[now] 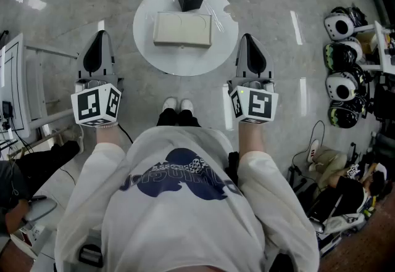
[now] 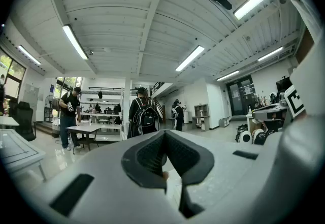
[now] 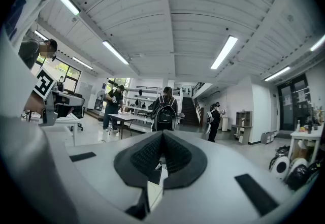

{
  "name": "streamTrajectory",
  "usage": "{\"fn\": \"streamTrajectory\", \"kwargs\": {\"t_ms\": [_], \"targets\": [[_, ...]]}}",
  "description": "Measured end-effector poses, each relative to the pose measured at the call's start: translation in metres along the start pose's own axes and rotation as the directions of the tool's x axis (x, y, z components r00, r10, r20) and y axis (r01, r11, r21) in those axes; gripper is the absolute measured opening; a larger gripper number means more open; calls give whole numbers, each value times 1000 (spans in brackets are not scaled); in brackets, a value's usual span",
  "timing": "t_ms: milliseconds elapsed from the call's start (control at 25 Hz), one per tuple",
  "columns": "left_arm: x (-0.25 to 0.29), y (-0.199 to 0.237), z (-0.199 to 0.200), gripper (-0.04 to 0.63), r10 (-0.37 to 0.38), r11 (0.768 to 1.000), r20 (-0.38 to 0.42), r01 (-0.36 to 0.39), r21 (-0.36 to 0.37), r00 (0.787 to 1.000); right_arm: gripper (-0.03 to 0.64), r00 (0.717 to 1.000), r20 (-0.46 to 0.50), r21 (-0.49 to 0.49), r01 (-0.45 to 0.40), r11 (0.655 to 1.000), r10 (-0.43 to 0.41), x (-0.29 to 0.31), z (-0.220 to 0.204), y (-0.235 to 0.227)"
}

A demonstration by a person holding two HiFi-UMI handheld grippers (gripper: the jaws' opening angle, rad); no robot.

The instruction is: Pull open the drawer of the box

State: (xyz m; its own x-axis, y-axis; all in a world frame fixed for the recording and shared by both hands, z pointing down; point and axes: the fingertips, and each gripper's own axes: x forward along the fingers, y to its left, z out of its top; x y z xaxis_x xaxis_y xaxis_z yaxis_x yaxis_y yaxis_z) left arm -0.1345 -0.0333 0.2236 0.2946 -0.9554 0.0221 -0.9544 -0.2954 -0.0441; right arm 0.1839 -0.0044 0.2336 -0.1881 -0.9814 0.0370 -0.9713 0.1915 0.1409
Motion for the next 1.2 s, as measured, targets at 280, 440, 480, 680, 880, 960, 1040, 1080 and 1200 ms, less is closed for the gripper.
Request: {"fn": "streamTrajectory", "kwargs": {"t_ms": [280, 440, 480, 680, 880, 960, 1040, 1080, 1200], "targets": [[-2, 2, 4, 8, 10, 1000, 3, -10, -6, 1000, -3, 1000, -5, -29, -10, 1000, 10, 0, 3, 3], [-5, 1, 3, 8, 14, 1000, 2, -14, -8, 1000, -3, 1000, -9, -54, -15, 998, 15, -1, 4, 3], [-5, 1, 3, 8, 15, 1000, 2, -15, -9, 1000, -3, 1000, -11, -59, -16, 998, 15, -1, 4, 3], [-7, -1, 3, 8, 16, 1000, -3, -17, -18, 1000, -3, 999, -27, -36, -31, 999, 30, -3, -1, 3], [-11, 5, 4, 8, 1, 998, -27, -2, -55, 1000, -2, 997, 24, 157, -73, 985, 70, -8, 4, -11], [-14, 12, 8, 8, -8, 996, -35, 5, -92, 999, -2, 997, 42, 222, -77, 972, 69, -10, 6, -22], [-18, 20, 13, 8, -14, 992, -37, 9, -128, 999, 25, 995, 59, 274, -93, 957, 80, -14, 10, -30], [-20, 23, 16, 9, -16, 990, -38, 10, -142, 999, 68, 994, 68, 300, -101, 949, 84, -15, 12, -35], [-26, 32, 21, 60, 8, 987, -43, -15, -162, 999, 115, 993, 86, 350, -102, 931, 76, -19, 16, -48]]}}
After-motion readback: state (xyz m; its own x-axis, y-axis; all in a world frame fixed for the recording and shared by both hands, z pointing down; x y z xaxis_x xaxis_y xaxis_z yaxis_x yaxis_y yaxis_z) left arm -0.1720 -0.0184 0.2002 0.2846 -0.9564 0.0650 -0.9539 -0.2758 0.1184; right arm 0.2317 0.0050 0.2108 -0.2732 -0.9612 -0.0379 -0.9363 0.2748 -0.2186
